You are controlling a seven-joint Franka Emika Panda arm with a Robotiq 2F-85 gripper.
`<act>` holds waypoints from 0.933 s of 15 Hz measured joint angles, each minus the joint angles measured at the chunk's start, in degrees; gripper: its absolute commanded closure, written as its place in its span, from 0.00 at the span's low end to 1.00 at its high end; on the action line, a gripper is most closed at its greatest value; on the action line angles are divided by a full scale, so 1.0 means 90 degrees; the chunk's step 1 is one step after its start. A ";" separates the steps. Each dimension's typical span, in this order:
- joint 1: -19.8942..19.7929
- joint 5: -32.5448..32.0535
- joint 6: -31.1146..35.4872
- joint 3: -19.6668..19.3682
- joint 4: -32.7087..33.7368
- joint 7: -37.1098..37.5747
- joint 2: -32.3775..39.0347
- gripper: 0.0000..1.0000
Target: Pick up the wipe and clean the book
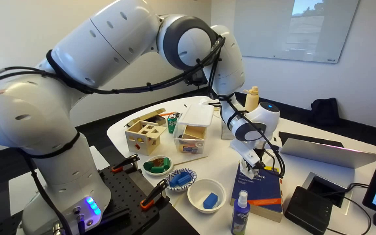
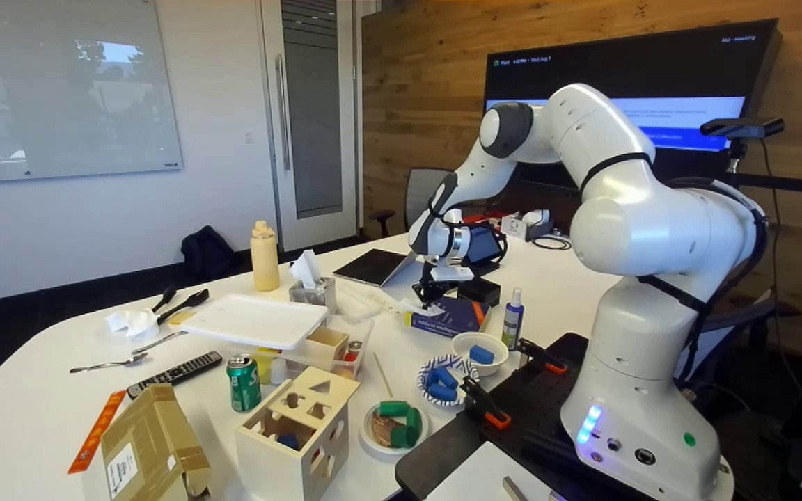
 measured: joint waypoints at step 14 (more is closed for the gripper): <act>-0.0661 0.0566 0.1193 -0.0323 -0.0949 0.0407 -0.0352 0.99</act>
